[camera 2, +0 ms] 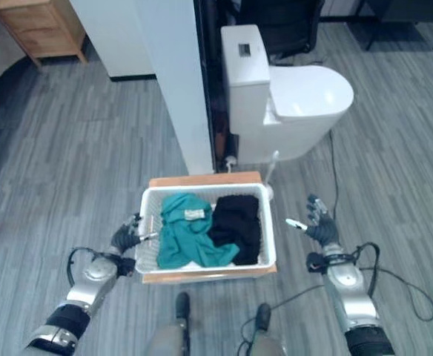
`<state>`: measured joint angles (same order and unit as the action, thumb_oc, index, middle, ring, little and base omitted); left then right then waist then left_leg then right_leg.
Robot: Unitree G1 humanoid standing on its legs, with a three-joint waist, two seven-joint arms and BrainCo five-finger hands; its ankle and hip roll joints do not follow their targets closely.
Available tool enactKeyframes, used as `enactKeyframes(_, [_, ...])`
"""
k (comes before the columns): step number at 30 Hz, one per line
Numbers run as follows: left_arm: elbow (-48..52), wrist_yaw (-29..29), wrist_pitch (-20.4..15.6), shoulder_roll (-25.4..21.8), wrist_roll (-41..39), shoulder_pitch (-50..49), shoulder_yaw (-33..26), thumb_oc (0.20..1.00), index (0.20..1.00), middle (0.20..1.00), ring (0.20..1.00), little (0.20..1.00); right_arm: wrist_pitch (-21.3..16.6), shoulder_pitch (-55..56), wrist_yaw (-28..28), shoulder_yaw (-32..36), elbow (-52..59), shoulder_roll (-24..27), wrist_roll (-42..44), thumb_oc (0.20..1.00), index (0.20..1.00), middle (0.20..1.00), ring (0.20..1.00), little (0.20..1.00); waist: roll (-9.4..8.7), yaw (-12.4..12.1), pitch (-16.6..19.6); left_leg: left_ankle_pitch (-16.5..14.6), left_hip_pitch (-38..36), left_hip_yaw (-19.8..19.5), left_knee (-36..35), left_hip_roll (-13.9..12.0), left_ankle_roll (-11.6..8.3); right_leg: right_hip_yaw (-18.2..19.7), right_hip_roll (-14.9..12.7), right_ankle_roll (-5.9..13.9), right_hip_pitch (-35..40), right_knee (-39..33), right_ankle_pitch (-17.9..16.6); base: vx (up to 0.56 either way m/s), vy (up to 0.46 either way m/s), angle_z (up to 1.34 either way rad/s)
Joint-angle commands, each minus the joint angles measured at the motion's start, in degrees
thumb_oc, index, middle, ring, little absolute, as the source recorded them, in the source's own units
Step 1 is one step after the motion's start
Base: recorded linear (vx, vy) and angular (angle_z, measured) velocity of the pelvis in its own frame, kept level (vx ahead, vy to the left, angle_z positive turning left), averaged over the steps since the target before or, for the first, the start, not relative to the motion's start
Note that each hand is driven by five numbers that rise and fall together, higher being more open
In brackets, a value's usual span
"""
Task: Grab the laundry basket,head to the washer,open it,put in the laundry and shut it.
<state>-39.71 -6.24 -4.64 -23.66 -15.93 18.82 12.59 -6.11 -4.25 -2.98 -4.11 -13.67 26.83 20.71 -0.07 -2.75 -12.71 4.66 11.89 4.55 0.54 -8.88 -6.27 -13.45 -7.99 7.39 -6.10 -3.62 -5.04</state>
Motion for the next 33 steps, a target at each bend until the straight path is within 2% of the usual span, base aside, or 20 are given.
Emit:
enactKeyframes(1, [-7.54, -2.05, -0.67, 1.41, -2.47, 5.22, 1.03, 1.000, 1.000, 1.000, 1.000, 1.000, -4.14, -2.06, -1.43, 0.54, 5.84, 0.82, 3.24, 1.000, 1.000, 1.000, 1.000, 1.000, -1.99, 0.20, -1.70, 1.56, 4.47, -2.54, 2.77, -2.80, -0.54, 3.01, -3.36, 1.82, -2.39, 7.64, 3.24, -0.05, -0.010, 0.03])
enactKeyframes(6, [-11.21, -2.99, -1.18, 2.67, -3.21, 7.93, 1.98, 1.000, 1.000, 1.000, 1.000, 1.000, -5.16, -3.33, -1.17, -1.86, 5.76, 0.20, 5.20, 1.000, 1.000, 1.000, 1.000, 1.000, -2.74, 0.20, -3.29, 1.60, 6.05, -2.41, 3.57, -2.82, -0.72, 3.41, -3.36, 1.80, -3.94, 7.52, 2.58, -0.04, -0.006, -0.02])
enactKeyframes(12, [-5.92, -4.42, -1.79, 1.71, -3.19, 8.10, 2.13, 1.000, 1.000, 1.000, 1.000, 1.000, -5.41, -3.53, -0.62, -3.46, 5.77, -0.04, 6.41, 1.000, 1.000, 1.000, 1.000, 1.000, -3.43, -0.29, -4.76, 1.47, 7.51, -2.50, 4.83, -2.80, -0.82, 3.54, -3.53, 1.69, -4.60, 7.27, 2.01, -0.01, -0.004, 0.02])
enactKeyframes(14, [-2.88, -4.85, -1.48, 0.40, -0.99, 8.10, 1.88, 1.000, 1.000, 1.000, 1.000, 1.000, -5.25, -3.37, -0.38, -3.11, 6.05, 0.10, 6.35, 1.000, 1.000, 1.000, 1.000, 1.000, -3.72, -0.53, -5.45, 1.32, 7.97, -2.71, 5.26, -2.75, -0.95, 3.57, -3.49, 1.65, -4.73, 7.16, 1.90, 0.00, 0.000, 0.00])
enactKeyframes(20, [-3.11, -5.69, -0.80, -0.90, 2.35, 9.55, 1.27, 1.000, 1.000, 1.000, 1.000, 1.000, -5.35, -3.67, -0.29, -2.80, 6.52, -0.10, 6.53, 1.000, 1.000, 1.000, 1.000, 1.000, -4.17, -0.55, -6.69, 1.11, 8.51, -2.81, 5.78, -2.99, -1.06, 3.68, -3.37, 1.60, -5.15, 7.27, 1.64, 0.00, 0.000, 0.00])
enactKeyframes(26, [-4.39, -6.03, -0.41, -1.53, 3.52, 11.32, 1.28, 1.000, 1.000, 1.000, 1.000, 1.000, -5.14, -3.91, -0.15, -2.63, 6.70, 0.08, 5.95, 1.000, 1.000, 1.000, 1.000, 1.000, -4.36, -0.29, -7.69, 0.61, 9.01, -2.74, 6.72, -3.02, -1.02, 4.13, -3.41, 1.56, -5.96, 7.59, 1.38, 0.00, 0.002, -0.01])
enactKeyframes(33, [-5.22, -3.80, -0.19, -0.49, -0.35, 12.02, 2.63, 1.000, 1.000, 1.000, 1.000, 1.000, -4.83, -4.64, -0.49, -2.53, 6.58, 0.41, 5.59, 1.000, 1.000, 1.000, 1.000, 1.000, -3.81, 0.05, -8.50, 0.25, 9.01, -2.37, 7.36, -2.90, -0.98, 4.67, -3.55, 1.50, -6.41, 8.09, 1.37, -0.01, 0.013, -0.01])
